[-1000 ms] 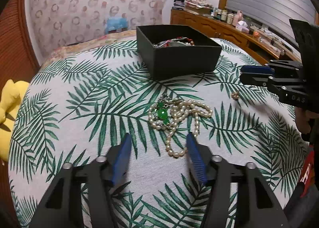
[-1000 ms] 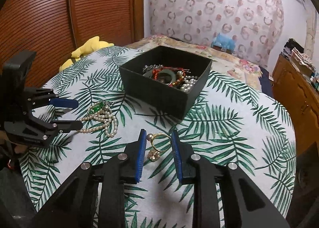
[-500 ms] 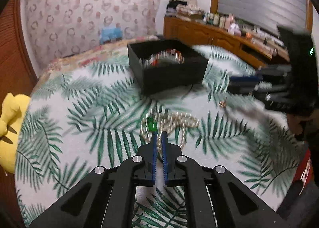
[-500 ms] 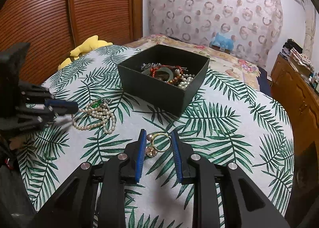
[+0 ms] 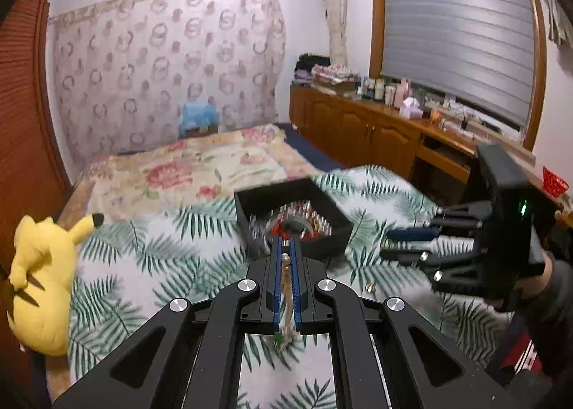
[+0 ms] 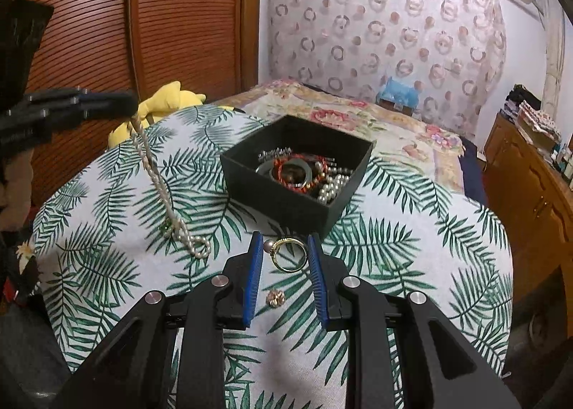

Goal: Organize jewelry

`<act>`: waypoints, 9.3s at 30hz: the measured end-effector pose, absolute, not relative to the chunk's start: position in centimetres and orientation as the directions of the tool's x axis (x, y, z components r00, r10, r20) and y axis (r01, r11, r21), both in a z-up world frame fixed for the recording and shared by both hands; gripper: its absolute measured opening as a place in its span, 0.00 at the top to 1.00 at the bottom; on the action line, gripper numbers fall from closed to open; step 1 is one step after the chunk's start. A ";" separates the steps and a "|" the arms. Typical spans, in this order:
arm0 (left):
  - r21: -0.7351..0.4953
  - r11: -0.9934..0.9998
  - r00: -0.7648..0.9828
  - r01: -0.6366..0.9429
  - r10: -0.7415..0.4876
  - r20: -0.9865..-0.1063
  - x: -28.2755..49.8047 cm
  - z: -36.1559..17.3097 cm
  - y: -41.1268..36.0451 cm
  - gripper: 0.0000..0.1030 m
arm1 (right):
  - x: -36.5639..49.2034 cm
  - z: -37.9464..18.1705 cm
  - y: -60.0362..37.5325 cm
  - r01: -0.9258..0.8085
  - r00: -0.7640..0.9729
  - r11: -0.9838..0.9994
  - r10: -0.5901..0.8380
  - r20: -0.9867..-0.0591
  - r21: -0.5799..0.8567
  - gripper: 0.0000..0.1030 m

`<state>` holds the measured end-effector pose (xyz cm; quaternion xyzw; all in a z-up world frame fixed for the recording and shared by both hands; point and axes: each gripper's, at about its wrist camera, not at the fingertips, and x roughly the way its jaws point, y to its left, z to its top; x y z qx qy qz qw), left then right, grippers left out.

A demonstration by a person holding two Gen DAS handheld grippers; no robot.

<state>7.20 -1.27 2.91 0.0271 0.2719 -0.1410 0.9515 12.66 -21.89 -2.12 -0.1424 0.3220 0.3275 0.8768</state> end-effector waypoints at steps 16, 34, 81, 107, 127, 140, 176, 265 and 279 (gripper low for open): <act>0.004 0.963 0.868 0.268 -0.240 -0.434 9.6 8.7 -2.1 0.96 | 15.1 0.8 -21.5 -0.648 0.611 0.760 0.485 -0.625 -0.043 0.73; 0.015 0.968 0.898 0.249 -0.225 -0.377 11.5 13.2 -2.6 0.96 | 18.1 1.7 -20.5 -0.633 0.619 0.773 0.479 -0.623 -0.035 0.73; 0.004 0.977 0.774 0.214 -0.168 -0.611 12.6 -0.4 -1.6 0.80 | 15.9 -3.5 -23.2 -0.628 0.564 0.776 0.506 -0.652 0.059 0.68; -0.018 0.973 0.644 0.232 -0.168 -0.746 10.4 -8.4 -1.9 0.68 | 13.0 -8.5 -21.0 -0.676 0.485 0.736 0.414 -0.770 -0.030 0.83; 0.024 0.971 0.635 0.237 -0.136 -0.760 12.2 -9.3 -2.9 0.89 | 13.0 -8.6 -21.1 -0.672 0.489 0.740 0.412 -0.769 -0.030 0.84; 0.004 0.974 0.663 0.228 -0.153 -0.733 11.5 -8.0 -2.0 1.00 | 12.9 -6.6 -21.4 -0.671 0.513 0.740 0.429 -0.744 -0.036 0.84; 0.010 0.967 0.614 0.254 -0.153 -0.774 12.7 -9.3 -0.6 0.88 | 12.8 -7.0 -21.2 -0.674 0.509 0.738 0.438 -0.741 -0.026 0.84; 0.023 0.998 0.824 0.059 -0.036 -0.566 9.8 0.2 -1.7 0.08 | 13.3 0.1 -23.5 -0.430 0.750 0.902 0.384 -0.539 0.045 0.03; -0.003 1.000 0.855 0.019 -0.018 -0.519 5.6 0.7 -1.1 0.08 | 9.2 1.4 -25.2 -0.343 0.828 0.938 0.330 -0.453 0.056 0.03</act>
